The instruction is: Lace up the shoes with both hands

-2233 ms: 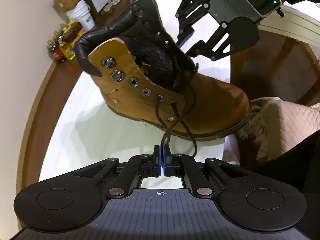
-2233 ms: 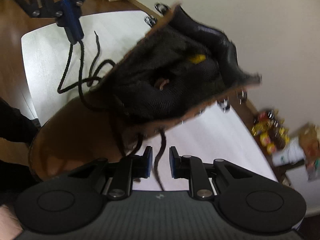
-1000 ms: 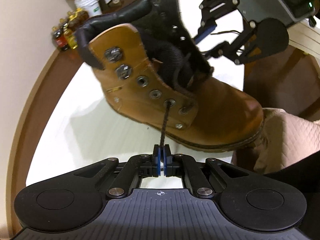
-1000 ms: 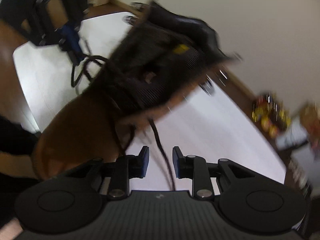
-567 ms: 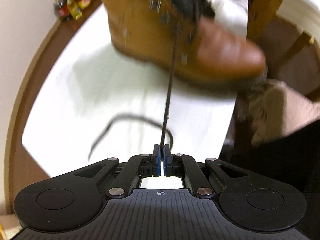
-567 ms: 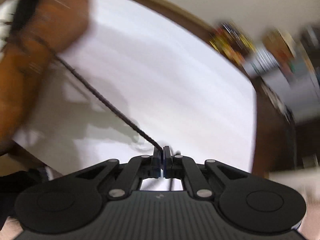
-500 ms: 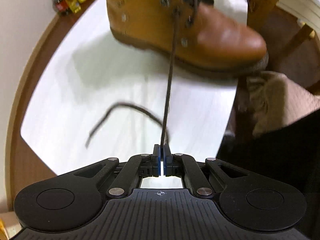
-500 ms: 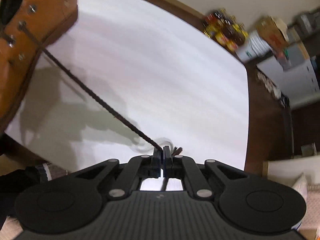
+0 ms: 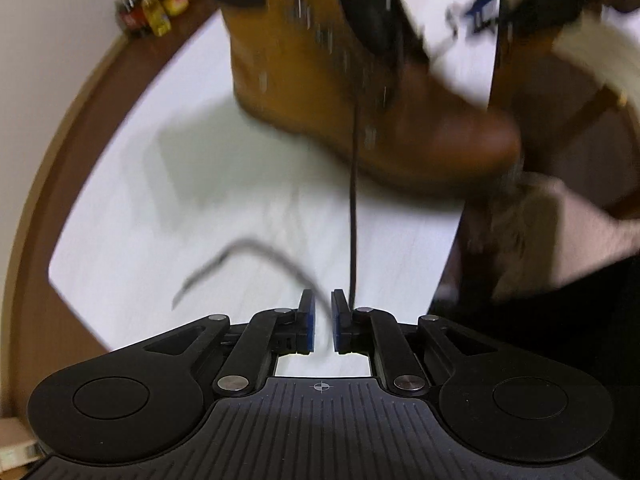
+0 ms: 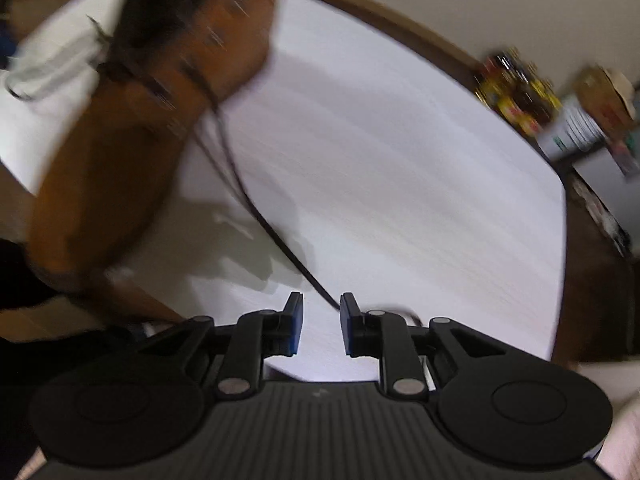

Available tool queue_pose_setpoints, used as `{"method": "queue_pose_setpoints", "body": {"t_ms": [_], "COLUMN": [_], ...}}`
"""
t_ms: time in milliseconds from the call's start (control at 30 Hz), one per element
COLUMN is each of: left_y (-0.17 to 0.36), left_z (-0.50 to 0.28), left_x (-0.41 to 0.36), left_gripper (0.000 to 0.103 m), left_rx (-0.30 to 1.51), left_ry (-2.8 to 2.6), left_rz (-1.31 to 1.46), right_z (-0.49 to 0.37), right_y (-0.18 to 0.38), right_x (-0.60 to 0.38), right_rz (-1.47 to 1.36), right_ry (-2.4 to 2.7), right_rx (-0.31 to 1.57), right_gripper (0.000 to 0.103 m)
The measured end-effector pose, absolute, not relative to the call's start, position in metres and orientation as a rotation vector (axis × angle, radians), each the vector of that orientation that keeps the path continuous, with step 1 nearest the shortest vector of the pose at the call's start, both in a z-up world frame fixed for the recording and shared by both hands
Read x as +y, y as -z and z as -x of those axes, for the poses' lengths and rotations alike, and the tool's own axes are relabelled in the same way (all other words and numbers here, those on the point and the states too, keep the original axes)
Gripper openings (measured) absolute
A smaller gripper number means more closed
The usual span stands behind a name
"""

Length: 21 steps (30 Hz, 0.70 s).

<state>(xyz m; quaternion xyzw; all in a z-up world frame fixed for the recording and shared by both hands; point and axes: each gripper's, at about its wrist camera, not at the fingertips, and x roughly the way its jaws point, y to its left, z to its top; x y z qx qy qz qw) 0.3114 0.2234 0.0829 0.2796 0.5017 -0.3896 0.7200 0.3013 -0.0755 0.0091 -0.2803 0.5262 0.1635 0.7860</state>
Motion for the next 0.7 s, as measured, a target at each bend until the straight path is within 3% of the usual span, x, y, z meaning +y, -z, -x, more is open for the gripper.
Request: {"method": "queue_pose_setpoints", "body": {"t_ms": [167,467,533,567,600,700], "left_y": [-0.082,-0.062,-0.061,-0.061,-0.060,-0.060], "left_z": [-0.321,-0.321,-0.321,-0.322,-0.322,-0.323], "left_x": [0.185,0.154,0.151,0.150,0.150,0.150], "left_gripper": [0.014,0.015,0.014,0.012,0.004,0.002], "left_rx": [1.023,0.991,0.986,0.986,0.985,1.000], "left_ry": [0.925,0.922,0.912,0.911,0.910,0.903], "left_rz": [-0.584,-0.684,-0.700,-0.703,-0.705,-0.673], "right_z": [-0.313,-0.321,-0.329,-0.332,-0.334,-0.342], "right_y": [-0.017,-0.017,-0.016,-0.017,-0.017,-0.021], "right_x": [-0.040,-0.011,-0.013,-0.015,-0.017,-0.027], "right_rz": [0.689,0.828,0.816,0.804,0.786,0.705], "right_ry": [-0.494,-0.557,-0.557,-0.557,-0.555,-0.539], "right_rx": [1.014,0.907,0.920,0.928,0.935,0.957], "right_gripper": [0.027,0.025,0.007,0.004,0.004,0.003]}}
